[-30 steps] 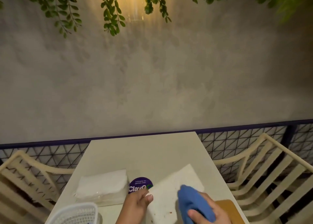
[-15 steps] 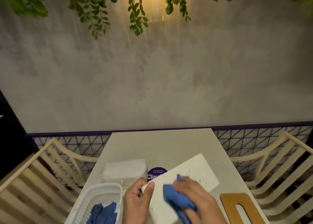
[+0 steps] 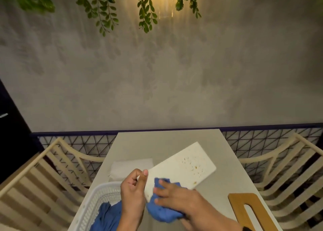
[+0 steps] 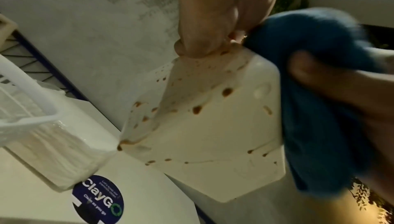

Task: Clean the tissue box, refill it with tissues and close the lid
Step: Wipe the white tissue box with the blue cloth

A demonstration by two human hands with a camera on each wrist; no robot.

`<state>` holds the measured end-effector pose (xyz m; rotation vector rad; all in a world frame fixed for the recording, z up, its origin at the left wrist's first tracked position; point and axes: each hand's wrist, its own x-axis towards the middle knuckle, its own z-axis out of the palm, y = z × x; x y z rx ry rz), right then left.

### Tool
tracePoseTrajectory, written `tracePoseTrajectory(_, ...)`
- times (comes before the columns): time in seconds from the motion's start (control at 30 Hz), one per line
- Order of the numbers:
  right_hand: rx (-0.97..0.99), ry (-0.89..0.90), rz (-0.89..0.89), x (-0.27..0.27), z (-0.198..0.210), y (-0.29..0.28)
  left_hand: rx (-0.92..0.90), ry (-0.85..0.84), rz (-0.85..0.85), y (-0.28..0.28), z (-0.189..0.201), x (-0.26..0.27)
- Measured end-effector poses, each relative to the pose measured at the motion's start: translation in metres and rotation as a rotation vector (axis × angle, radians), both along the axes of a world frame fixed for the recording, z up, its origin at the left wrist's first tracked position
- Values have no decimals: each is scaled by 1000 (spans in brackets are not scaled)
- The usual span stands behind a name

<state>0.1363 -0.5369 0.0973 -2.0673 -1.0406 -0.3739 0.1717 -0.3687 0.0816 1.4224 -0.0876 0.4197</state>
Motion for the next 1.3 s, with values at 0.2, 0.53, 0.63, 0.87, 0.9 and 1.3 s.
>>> tracePoseTrajectory(0.2, 13, -54, -184, 27, 12, -3, -32, 8, -38, -2, -4, 1)
tracePoseTrajectory(0.53, -66, -46, -143, 33, 21, 23, -165, 71, -96, 5, -15, 8)
tracePoseTrajectory(0.63, -59, -46, -127, 37, 17, -1, -89, 80, -106, 9, -17, 5)
tracePoseTrajectory(0.87, -114, -83, 90, 16, -3, 11, -53, 40, 5, 12, -13, 15)
tracePoseTrajectory(0.9, -113, -103, 77, 20, -7, -3, -20, 21, -7, 11, -11, 12)
tracePoseTrajectory(1.3, 1, -77, -188, 39, 0, -32, -31, 21, -25, 1, -10, 14)
